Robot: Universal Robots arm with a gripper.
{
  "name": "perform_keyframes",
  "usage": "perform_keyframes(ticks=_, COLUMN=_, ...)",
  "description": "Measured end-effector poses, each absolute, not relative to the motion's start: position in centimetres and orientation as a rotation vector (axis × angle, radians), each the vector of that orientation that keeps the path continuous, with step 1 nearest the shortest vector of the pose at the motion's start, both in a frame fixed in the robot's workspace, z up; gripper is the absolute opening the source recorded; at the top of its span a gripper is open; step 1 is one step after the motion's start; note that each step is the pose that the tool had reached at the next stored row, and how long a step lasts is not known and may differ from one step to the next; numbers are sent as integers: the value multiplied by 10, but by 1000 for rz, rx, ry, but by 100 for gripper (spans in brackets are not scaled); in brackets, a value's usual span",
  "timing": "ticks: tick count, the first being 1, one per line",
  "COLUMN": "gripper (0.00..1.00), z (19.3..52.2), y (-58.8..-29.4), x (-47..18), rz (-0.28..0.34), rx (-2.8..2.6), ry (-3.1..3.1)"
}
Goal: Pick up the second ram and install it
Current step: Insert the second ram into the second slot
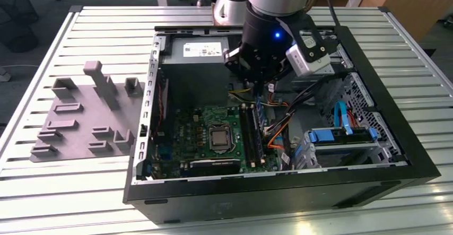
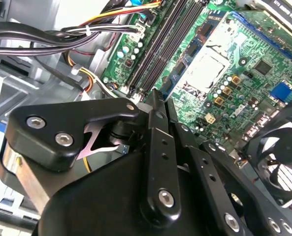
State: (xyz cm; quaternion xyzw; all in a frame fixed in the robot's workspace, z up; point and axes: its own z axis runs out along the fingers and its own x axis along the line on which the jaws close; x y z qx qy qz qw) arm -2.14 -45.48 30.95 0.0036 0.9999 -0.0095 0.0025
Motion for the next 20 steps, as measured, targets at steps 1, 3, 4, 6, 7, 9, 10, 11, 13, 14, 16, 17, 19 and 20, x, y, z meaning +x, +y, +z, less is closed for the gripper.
perform_keyframes(ticks=1, gripper=14, z=308, y=-455, x=-22, rz=-30, rx=16, ry=3136)
perform_keyframes(ticks=3, gripper=14, z=304, y=-456, x=-22, rz=-30, rx=18, ry=3136)
perform_keyframes(ticks=4, gripper=14, z=302, y=-456, x=-23, rz=-30, rx=18, ry=3137)
perform_keyframes(ticks=6, gripper=14, z=299, y=-457, x=-23, rz=-30, rx=18, ry=3138)
perform_keyframes(ticks=7, gripper=14, z=297, y=-458, x=-23, rz=-30, rx=18, ry=3138)
perform_keyframes(ticks=9, gripper=14, z=293, y=-459, x=-23, rz=-30, rx=18, ry=3139)
perform_keyframes(ticks=10, gripper=14, z=292, y=-460, x=-23, rz=-30, rx=18, ry=3139)
perform_keyframes(ticks=11, gripper=14, z=290, y=-460, x=-24, rz=-30, rx=18, ry=3139)
perform_keyframes(ticks=13, gripper=14, z=288, y=-461, x=-24, rz=-30, rx=18, ry=3139)
perform_keyframes(ticks=14, gripper=14, z=286, y=-461, x=-24, rz=-30, rx=18, ry=3139)
perform_keyframes(ticks=16, gripper=14, z=283, y=-462, x=-25, rz=-30, rx=18, ry=3139)
perform_keyframes(ticks=17, gripper=14, z=281, y=-463, x=-25, rz=-30, rx=18, ry=3139)
perform_keyframes(ticks=19, gripper=14, z=279, y=-464, x=-25, rz=-30, rx=18, ry=3139)
perform_keyframes(ticks=20, gripper=14, z=277, y=-465, x=-25, rz=-30, rx=18, ry=3139)
